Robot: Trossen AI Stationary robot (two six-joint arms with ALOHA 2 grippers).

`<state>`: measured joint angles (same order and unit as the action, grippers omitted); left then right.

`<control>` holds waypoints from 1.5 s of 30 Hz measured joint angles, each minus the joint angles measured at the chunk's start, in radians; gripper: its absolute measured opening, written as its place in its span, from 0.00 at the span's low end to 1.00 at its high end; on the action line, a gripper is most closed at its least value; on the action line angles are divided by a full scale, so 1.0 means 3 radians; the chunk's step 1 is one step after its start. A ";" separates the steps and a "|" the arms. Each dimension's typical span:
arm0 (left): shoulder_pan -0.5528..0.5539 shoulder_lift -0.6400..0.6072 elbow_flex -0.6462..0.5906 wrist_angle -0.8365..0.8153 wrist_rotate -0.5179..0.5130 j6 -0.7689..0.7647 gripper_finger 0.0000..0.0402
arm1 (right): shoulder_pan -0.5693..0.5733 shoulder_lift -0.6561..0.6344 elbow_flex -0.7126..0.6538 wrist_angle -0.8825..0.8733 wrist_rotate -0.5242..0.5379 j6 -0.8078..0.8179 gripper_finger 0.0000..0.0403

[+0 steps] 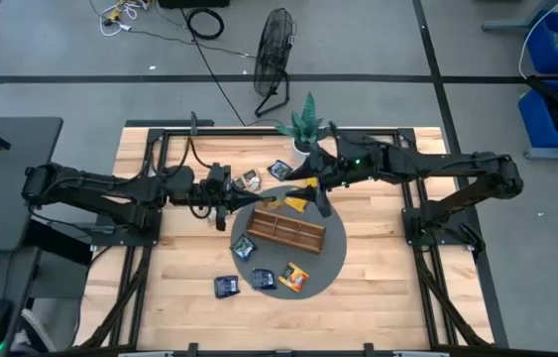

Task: Pick & Place Tea
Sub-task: Put the yellow tea bag into the right section of the wooden organizer

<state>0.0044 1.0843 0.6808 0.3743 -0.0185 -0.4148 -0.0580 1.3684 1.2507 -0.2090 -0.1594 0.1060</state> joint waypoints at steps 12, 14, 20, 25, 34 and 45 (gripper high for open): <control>0.0107 0.0000 0.0001 0.0016 0.0129 -0.0068 0.00 | 0.0066 0.0262 0.0000 0.0058 0.0203 0.0037 0.56; 0.0107 0.0000 0.0001 -0.0005 0.0129 -0.0068 0.00 | 0.0066 0.0281 0.0000 0.0119 0.0176 0.0048 0.56; 0.0107 0.0000 0.0001 -0.0019 0.0129 -0.0069 0.00 | 0.0066 0.0299 0.0000 0.0122 0.0139 0.0079 0.52; 0.0104 0.0000 0.0001 -0.0021 0.0129 -0.0069 0.00 | 0.0066 0.0313 0.0000 0.0118 0.0123 0.0166 0.41; 0.0103 0.0000 0.0001 -0.0018 0.0129 -0.0069 0.01 | 0.0066 0.0316 0.0000 0.0145 0.0117 0.0258 0.08; 0.0103 -0.0018 0.0005 0.0074 0.0104 0.0105 0.17 | 0.0066 0.0221 0.0000 -0.0092 0.0158 0.0405 0.01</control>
<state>0.0353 1.0788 0.6823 0.3965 0.0128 -0.3832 -0.0383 1.4346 1.2507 -0.2366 -0.1120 0.2276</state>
